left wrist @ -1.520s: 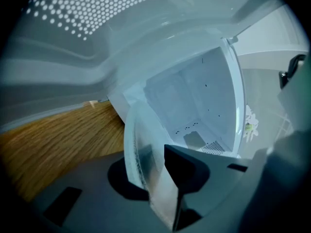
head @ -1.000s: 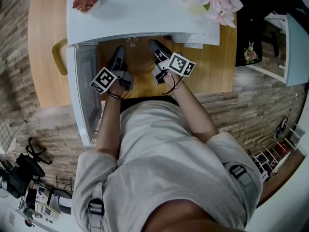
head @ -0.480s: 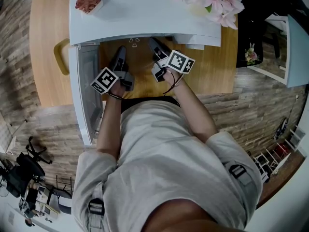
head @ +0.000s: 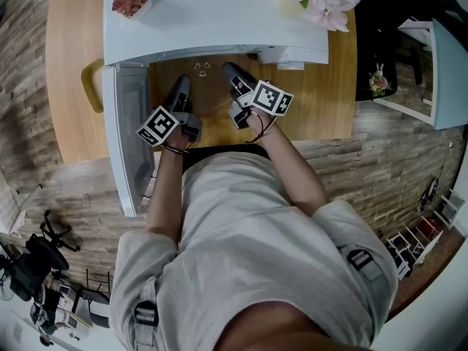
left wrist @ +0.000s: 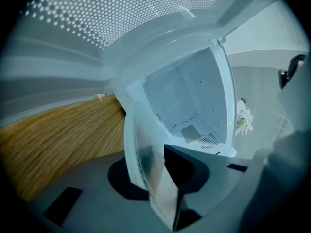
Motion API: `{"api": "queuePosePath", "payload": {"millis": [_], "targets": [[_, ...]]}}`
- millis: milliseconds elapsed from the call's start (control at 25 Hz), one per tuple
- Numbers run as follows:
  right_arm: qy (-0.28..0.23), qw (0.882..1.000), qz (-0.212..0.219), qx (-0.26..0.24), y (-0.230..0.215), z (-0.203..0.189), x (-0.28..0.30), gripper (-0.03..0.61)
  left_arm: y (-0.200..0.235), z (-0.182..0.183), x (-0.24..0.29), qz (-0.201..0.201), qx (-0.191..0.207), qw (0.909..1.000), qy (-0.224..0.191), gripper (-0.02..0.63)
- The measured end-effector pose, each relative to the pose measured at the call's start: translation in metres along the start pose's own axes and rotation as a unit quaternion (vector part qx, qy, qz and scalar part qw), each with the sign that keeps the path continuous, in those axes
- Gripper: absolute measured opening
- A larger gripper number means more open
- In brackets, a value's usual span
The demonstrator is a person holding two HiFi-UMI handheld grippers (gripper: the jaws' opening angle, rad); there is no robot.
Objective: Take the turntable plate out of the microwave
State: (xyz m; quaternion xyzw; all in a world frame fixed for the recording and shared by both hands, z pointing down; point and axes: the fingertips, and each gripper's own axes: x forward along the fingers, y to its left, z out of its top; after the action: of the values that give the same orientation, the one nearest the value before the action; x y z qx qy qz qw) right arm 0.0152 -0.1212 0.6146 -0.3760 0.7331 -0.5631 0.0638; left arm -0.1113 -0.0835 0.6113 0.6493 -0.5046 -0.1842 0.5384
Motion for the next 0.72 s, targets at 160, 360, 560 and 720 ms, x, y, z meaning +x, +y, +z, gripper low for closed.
{"api": "queuePosePath", "payload": {"millis": [160,360,560,720], "targets": [[0.000,1.000,0.000,-0.001,0.000,-0.003,-0.008,0.104,-0.003,-0.006,-0.004,0.000,0.006,1.0000,0.002,0.101],[0.002,1.000,-0.001,-0.004,0.000,-0.007,-0.017,0.106,-0.005,-0.014,-0.010,-0.002,0.012,0.9999,0.003,0.103],[0.005,1.000,0.001,-0.007,0.002,-0.011,-0.027,0.106,-0.010,-0.020,-0.017,-0.003,0.016,0.9999,0.002,0.104],[0.009,1.000,0.005,-0.015,0.003,-0.014,-0.033,0.107,-0.012,-0.026,-0.024,-0.002,0.018,0.9998,-0.001,0.104]]}}
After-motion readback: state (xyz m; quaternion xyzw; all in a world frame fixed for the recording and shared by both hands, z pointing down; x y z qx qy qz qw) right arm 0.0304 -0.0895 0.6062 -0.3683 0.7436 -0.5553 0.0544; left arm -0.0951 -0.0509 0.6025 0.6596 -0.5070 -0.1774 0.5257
